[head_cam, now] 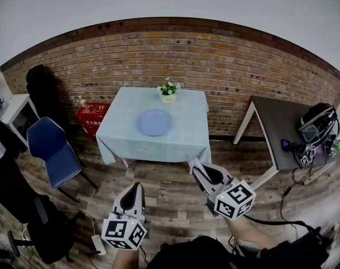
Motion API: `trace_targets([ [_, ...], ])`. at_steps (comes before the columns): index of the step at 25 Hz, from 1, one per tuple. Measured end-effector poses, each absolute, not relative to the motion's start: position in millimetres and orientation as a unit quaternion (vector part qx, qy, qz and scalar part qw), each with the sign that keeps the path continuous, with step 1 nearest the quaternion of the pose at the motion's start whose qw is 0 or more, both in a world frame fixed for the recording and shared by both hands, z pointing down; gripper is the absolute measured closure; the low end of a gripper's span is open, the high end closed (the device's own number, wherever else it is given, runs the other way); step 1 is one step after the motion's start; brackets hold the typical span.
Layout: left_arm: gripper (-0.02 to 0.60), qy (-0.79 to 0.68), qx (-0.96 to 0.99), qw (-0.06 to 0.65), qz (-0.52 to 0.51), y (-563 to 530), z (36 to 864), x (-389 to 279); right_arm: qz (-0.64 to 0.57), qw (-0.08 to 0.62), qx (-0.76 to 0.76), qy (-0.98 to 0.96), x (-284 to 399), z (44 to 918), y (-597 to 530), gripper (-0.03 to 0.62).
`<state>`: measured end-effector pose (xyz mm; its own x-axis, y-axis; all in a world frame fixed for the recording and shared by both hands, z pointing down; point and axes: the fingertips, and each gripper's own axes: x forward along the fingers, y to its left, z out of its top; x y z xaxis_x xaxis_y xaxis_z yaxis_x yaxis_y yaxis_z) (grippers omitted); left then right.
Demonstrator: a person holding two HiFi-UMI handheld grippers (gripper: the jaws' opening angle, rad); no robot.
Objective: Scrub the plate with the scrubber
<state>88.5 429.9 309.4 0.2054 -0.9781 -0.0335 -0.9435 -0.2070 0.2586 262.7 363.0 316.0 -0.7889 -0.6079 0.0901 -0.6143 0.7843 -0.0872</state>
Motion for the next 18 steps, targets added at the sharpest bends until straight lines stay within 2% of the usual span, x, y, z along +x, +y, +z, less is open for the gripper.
trace_targets([
  [10, 0.572, -0.613, 0.778, 0.094, -0.097, 424, 318, 65, 0.056, 0.032, 0.336, -0.940, 247, 320, 359, 0.528],
  [18, 0.572, -0.628, 0.767, 0.095, -0.089, 384, 322, 48, 0.063, 0.028, 0.318, -0.945, 228, 326, 309, 0.528],
])
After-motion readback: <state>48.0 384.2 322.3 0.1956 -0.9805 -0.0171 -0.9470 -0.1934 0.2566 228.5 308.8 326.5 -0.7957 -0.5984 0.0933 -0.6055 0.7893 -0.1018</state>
